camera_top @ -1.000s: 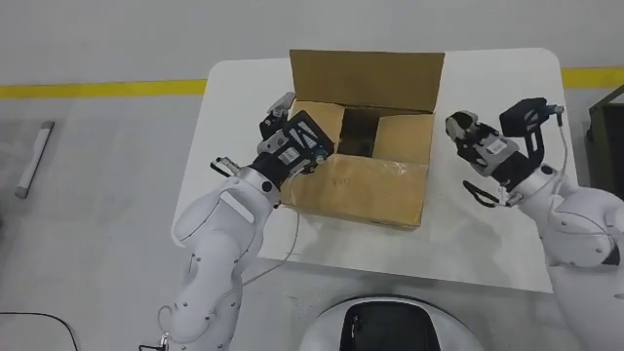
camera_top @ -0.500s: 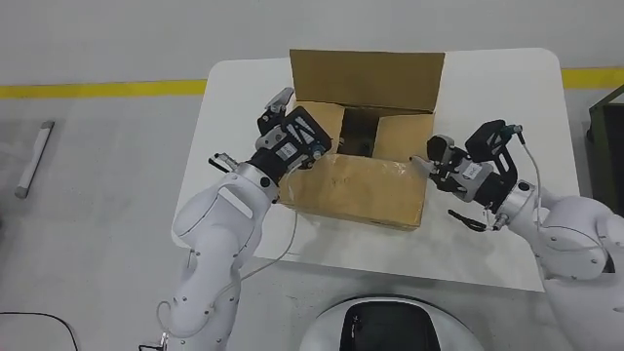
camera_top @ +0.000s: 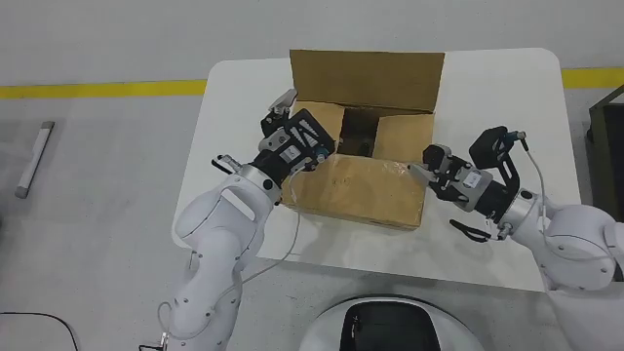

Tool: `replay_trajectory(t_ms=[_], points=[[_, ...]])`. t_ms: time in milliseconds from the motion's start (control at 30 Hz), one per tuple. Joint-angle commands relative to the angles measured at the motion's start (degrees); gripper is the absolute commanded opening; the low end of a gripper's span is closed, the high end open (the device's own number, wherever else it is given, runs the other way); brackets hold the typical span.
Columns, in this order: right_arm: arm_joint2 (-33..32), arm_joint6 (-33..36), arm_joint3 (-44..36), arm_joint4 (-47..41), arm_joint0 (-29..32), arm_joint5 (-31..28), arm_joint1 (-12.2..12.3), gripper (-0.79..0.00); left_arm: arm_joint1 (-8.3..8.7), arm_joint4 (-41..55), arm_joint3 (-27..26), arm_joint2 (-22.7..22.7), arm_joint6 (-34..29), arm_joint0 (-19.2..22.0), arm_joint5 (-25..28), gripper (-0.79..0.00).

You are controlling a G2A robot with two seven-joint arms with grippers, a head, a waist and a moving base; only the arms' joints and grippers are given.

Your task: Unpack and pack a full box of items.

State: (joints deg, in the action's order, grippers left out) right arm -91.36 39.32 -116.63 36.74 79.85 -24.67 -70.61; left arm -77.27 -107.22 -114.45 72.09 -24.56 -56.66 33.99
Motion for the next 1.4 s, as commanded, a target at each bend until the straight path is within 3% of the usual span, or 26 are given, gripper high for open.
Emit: replay_trajectory(t_ms=[0, 67, 200, 333, 533, 700, 933, 1133, 1367], points=[[-0.4, 0.7, -0.5, -1.3, 0.5, -0.3, 0.2, -0.471, 0.01, 0.2, 0.1, -0.3, 0.1, 0.1, -0.3, 0.000], [-0.6, 1.7, -0.6, -1.5, 1.0, -0.4, 0.4, -0.471, 0.02, 0.3, 0.3, -0.6, 0.1, 0.3, -0.4, 0.000], [-0.6, 2.0, -1.1, -1.9, 1.9, -0.7, 0.7, -0.570, 0.06, 0.5, 0.3, -1.1, 0.2, 0.5, -0.7, 0.000], [-0.6, 1.6, -1.6, -2.5, 2.7, -0.3, 1.0, -0.785, 0.13, 0.7, 0.3, -1.2, 0.2, 0.6, -1.0, 0.000], [-1.1, -0.4, -4.3, 2.5, 2.9, -2.6, 1.5, -0.785, 0.16, 1.7, 0.1, -1.1, -0.1, 1.1, -2.1, 0.000], [-2.0, -3.6, -7.7, 16.7, 2.0, -9.0, 2.2, -0.785, 0.35, -0.1, -0.6, -1.1, -0.6, 2.8, -1.1, 0.000], [-2.5, -19.0, -12.0, 33.6, 5.0, -17.3, 2.8, -0.785, 0.20, -0.7, 1.4, -2.7, -1.2, 6.3, -1.0, 0.000], [-2.7, -31.7, -14.8, 47.0, 9.1, -16.9, 3.1, -0.785, 0.30, -1.8, 3.0, -4.8, -1.7, 9.4, 4.6, 0.000], [-2.4, -41.0, -15.0, 56.8, 12.8, -15.2, 3.6, -0.785, 0.58, 2.6, 1.6, -5.6, -4.6, 9.0, 12.7, 0.000]])
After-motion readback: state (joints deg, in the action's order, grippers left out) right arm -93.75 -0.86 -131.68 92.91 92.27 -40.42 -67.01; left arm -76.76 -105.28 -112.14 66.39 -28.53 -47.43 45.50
